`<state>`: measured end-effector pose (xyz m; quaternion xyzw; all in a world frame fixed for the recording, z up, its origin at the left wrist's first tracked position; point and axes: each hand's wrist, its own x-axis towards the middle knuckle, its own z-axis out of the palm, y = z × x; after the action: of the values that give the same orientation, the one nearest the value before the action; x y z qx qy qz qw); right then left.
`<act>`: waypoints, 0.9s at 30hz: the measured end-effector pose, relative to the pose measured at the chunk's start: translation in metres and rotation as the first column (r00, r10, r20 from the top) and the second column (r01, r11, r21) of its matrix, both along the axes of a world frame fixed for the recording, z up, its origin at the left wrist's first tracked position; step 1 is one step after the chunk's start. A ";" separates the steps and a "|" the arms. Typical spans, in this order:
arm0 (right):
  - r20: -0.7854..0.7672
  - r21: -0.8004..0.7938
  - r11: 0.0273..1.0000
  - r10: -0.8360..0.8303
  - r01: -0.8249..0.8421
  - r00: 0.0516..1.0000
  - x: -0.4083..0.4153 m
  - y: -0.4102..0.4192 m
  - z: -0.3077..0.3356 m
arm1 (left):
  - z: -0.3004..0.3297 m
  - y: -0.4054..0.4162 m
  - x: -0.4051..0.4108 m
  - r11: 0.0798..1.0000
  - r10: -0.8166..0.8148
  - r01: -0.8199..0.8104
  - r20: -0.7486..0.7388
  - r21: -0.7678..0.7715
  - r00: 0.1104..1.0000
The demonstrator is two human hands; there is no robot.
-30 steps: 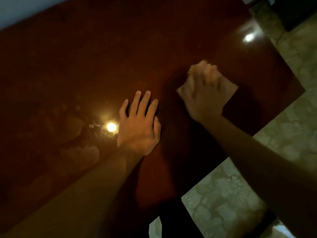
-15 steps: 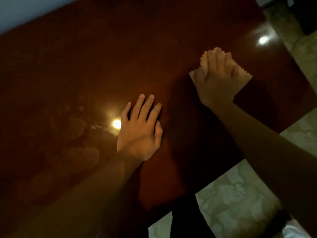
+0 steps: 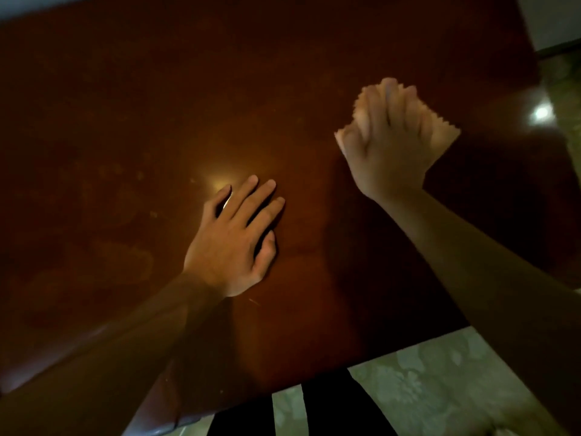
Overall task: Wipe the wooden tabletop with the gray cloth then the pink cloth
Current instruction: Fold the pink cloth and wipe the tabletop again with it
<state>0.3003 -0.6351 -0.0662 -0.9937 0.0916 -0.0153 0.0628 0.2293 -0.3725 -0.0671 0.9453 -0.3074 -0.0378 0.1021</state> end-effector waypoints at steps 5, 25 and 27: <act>-0.031 -0.017 0.998 0.062 -0.063 0.998 -0.009 0.051 0.003 | 0.002 -0.002 0.000 1.000 0.020 -0.019 -0.023 0.012 1.000; -0.055 0.002 0.991 0.131 -0.131 0.990 0.011 0.034 0.003 | -0.001 -0.052 0.103 0.880 0.452 -0.444 -0.009 0.172 0.892; -0.043 0.026 0.971 0.239 -0.238 0.970 0.004 0.047 0.002 | 0.000 -0.052 0.103 0.878 0.453 -0.447 0.000 0.170 0.891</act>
<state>0.3038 -0.5879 -0.0643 -0.9969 -0.0267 0.0159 0.0723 0.3324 -0.4241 -0.0672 0.9951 -0.0731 -0.0572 0.0354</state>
